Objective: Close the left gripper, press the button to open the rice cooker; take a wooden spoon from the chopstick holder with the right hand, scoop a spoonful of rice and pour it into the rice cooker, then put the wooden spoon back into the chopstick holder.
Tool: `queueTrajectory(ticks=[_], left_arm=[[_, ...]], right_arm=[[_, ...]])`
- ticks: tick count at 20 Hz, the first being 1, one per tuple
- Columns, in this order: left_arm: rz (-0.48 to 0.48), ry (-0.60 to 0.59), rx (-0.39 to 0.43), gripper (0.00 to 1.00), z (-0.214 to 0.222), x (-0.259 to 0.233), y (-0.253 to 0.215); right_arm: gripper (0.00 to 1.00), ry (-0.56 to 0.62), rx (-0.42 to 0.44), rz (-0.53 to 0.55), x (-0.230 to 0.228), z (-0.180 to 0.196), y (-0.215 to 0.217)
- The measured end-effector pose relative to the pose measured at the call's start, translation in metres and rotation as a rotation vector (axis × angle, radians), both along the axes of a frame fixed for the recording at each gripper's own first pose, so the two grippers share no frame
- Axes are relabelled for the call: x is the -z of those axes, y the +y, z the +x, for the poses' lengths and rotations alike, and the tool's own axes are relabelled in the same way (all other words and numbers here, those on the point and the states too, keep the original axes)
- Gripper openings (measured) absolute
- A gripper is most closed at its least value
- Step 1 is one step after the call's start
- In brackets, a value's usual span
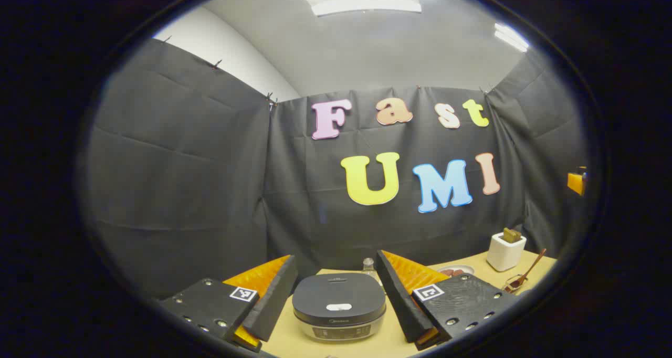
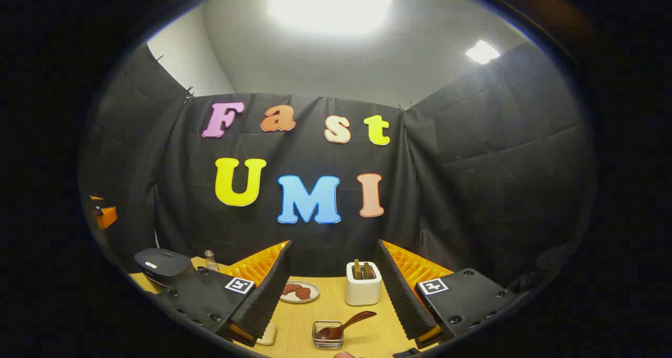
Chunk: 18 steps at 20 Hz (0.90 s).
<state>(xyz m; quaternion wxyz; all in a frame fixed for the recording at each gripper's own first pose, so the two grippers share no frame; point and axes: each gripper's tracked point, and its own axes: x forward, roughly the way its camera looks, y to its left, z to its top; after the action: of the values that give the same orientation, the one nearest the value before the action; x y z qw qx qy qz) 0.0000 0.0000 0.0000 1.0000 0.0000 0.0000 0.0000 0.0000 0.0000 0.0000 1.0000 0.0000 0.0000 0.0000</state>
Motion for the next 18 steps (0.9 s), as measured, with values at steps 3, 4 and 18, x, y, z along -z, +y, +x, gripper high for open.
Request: queueTrajectory(ticks=[3,4,18], left_arm=[[0.006,-0.001,0.002,0.91,-0.002,0.002,-0.005],[0.007,0.0,0.005,0.92,-0.002,0.001,-0.007],[0.024,0.022,-0.004,0.91,0.009,0.007,-0.016]], right_arm=[[0.97,-0.003,0.001,0.018,0.003,0.002,-0.001],[0.97,0.003,0.004,0.016,0.005,0.001,-0.002],[0.98,0.019,0.013,-0.006,0.014,0.015,-0.017]])
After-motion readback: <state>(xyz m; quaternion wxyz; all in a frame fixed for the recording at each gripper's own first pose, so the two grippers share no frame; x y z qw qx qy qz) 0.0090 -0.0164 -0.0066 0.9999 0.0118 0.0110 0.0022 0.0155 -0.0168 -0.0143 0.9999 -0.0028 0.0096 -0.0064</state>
